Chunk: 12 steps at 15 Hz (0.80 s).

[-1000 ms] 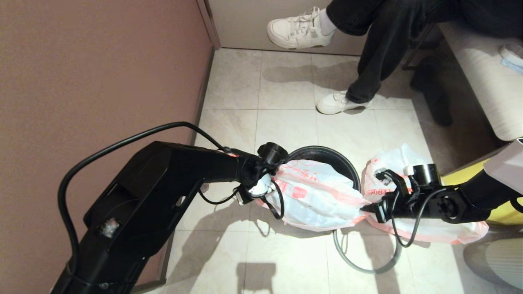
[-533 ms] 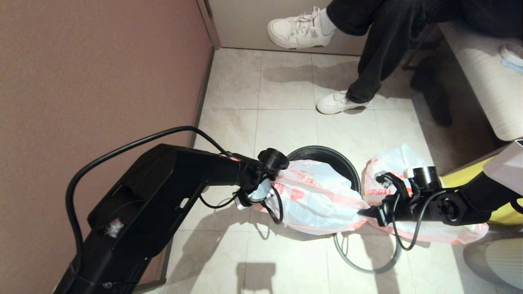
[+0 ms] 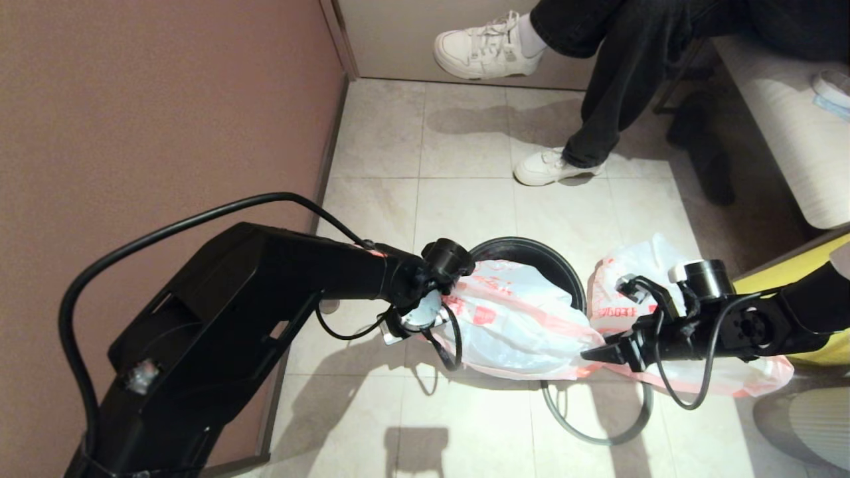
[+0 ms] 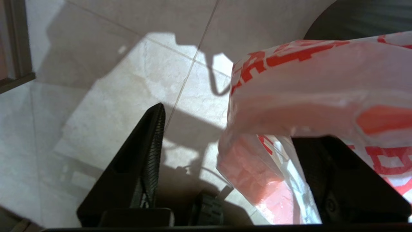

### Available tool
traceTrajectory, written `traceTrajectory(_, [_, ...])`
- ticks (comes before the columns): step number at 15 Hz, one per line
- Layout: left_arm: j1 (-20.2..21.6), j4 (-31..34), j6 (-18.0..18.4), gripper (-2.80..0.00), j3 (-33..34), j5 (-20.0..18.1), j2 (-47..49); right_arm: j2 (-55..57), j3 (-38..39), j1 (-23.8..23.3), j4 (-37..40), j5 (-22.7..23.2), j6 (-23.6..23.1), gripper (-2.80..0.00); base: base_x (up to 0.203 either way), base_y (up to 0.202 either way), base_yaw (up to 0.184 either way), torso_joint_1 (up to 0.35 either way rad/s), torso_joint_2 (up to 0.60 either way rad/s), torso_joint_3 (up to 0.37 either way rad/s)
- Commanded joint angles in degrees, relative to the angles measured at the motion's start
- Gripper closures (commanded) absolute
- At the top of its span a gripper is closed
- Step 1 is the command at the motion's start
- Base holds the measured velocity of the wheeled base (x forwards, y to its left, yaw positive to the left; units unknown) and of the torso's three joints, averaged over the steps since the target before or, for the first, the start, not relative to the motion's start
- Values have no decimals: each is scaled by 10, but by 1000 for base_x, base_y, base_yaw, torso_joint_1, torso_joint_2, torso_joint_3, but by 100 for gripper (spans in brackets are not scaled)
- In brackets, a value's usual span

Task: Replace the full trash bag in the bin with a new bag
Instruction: Put the new garbage bag on the trash can

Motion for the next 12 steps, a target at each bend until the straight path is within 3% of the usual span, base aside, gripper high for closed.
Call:
traceTrajectory(1, [-2, 11, -4, -280, 7, 1, -19, -35, 0, 1, 26, 2, -8, -280, 0, 0, 0, 0, 0, 0])
traceTrajectory(9, [-31, 47, -33, -280, 54, -15, -89, -91, 6, -1, 43, 0, -13, -280, 0, 0, 0, 0, 0, 0])
traceTrajectory(10, [-40, 47, -34, 0, 68, -18, -102, -97, 7, -2, 43, 0, -13, -280, 0, 0, 0, 0, 0, 0])
traceTrajectory(11, [-47, 47, -35, 0, 81, -22, -113, -104, 11, -2, 43, 0, -14, 0, 0, 0, 0, 0, 0, 0])
traceTrajectory(12, [-54, 48, -34, 0, 88, -26, -116, -106, 12, -1, 43, 1, -13, 0, 0, 0, 0, 0, 0, 0])
